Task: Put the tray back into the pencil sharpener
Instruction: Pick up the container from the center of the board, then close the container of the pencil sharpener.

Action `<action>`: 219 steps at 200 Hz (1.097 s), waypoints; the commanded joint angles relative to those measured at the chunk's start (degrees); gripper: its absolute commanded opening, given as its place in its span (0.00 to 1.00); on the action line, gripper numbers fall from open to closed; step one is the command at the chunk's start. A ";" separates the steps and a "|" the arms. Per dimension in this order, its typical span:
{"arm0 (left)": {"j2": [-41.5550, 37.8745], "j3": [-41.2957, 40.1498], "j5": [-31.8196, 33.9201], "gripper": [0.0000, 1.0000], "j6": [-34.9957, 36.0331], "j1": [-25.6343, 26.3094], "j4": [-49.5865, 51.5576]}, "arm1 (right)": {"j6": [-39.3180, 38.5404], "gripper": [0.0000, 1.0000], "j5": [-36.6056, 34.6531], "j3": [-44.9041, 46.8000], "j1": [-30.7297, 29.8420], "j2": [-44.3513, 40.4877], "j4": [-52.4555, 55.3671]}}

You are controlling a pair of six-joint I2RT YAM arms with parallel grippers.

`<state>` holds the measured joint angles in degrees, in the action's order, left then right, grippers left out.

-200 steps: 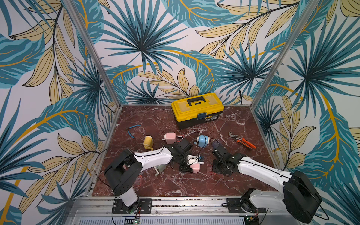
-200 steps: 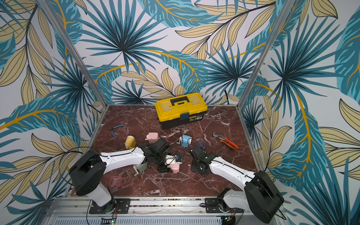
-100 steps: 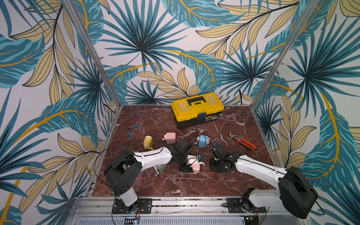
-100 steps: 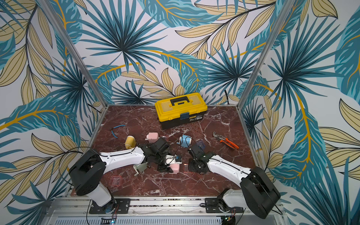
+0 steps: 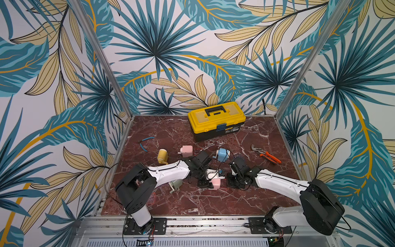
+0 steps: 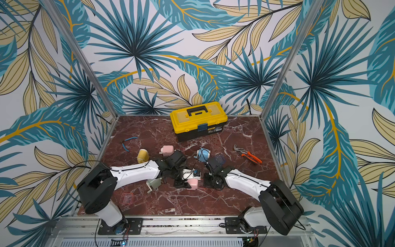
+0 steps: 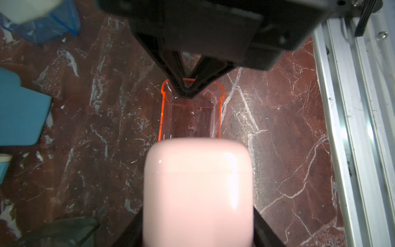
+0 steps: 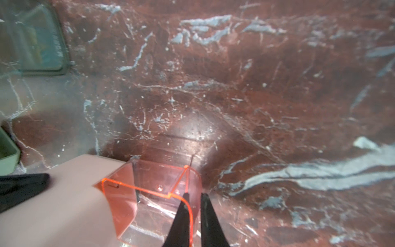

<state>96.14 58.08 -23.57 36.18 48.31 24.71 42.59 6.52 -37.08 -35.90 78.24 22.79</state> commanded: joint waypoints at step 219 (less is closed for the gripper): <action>2.48 2.19 5.71 0.43 1.35 -0.24 -1.51 | -5.26 0.17 0.50 -0.51 -0.26 0.45 -0.55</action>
<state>97.82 59.29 -20.97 36.62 48.03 24.34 40.01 6.90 -37.08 -35.94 78.56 20.88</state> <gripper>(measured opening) 0.576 0.170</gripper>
